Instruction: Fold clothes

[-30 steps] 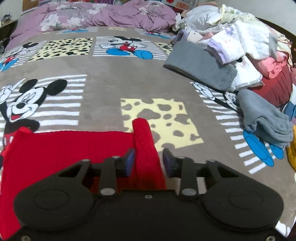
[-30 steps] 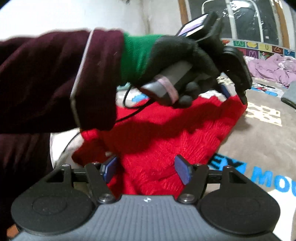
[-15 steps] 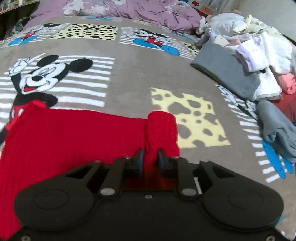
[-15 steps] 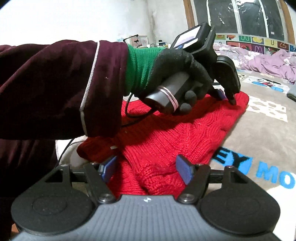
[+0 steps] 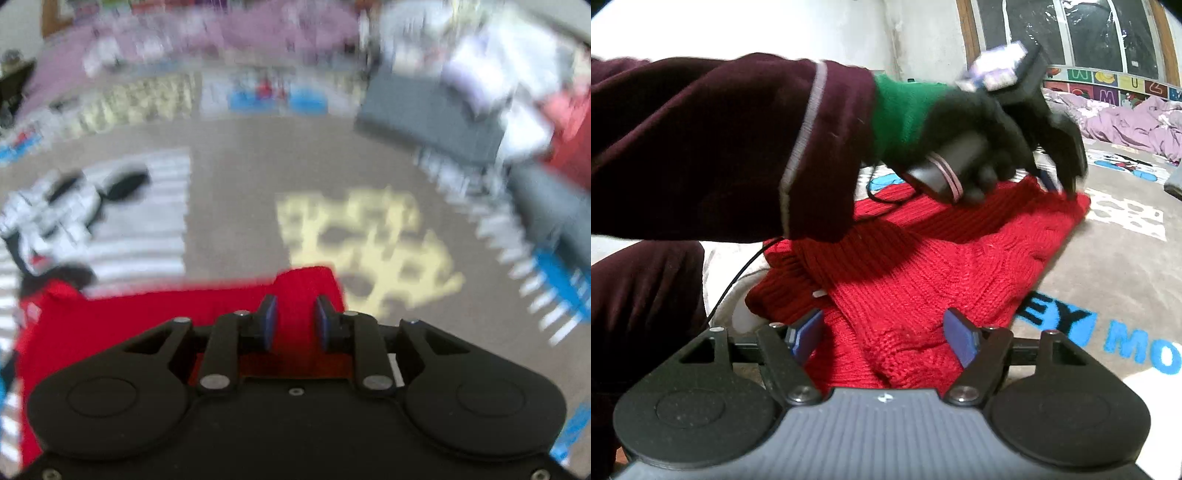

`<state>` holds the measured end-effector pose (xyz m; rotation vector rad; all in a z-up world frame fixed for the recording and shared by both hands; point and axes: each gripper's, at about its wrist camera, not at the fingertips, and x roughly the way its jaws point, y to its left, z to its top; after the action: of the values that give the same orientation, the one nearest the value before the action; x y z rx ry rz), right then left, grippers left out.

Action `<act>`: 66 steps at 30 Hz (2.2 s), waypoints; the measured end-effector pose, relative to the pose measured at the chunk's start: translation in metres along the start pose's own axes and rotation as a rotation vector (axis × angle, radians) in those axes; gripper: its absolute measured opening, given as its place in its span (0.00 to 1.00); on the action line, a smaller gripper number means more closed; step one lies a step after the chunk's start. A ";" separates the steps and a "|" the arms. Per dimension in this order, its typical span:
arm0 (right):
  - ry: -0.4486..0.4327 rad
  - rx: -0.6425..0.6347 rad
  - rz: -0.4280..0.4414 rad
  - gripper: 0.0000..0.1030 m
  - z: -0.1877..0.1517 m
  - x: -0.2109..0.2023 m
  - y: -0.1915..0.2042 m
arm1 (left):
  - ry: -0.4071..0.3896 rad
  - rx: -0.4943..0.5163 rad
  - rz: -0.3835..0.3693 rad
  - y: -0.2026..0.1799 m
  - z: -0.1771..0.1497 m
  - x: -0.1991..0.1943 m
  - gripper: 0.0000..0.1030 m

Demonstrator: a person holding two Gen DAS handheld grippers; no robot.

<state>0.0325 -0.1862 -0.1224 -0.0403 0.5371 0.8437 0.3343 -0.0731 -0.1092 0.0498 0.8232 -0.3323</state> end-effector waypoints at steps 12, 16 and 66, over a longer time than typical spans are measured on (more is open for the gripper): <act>0.012 -0.028 -0.014 0.76 -0.001 0.000 0.007 | -0.095 -0.014 0.011 0.024 -0.027 -0.094 0.22; 0.017 -0.035 -0.022 0.77 -0.002 -0.003 0.011 | -0.122 -0.081 0.022 0.050 -0.067 -0.143 0.37; -0.032 -0.072 -0.011 0.74 -0.007 -0.034 0.032 | -0.224 -0.552 0.117 0.095 -0.216 -0.254 0.06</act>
<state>-0.0123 -0.1899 -0.1074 -0.0954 0.4762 0.8516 0.0498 0.1228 -0.0802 -0.4459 0.6624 0.0087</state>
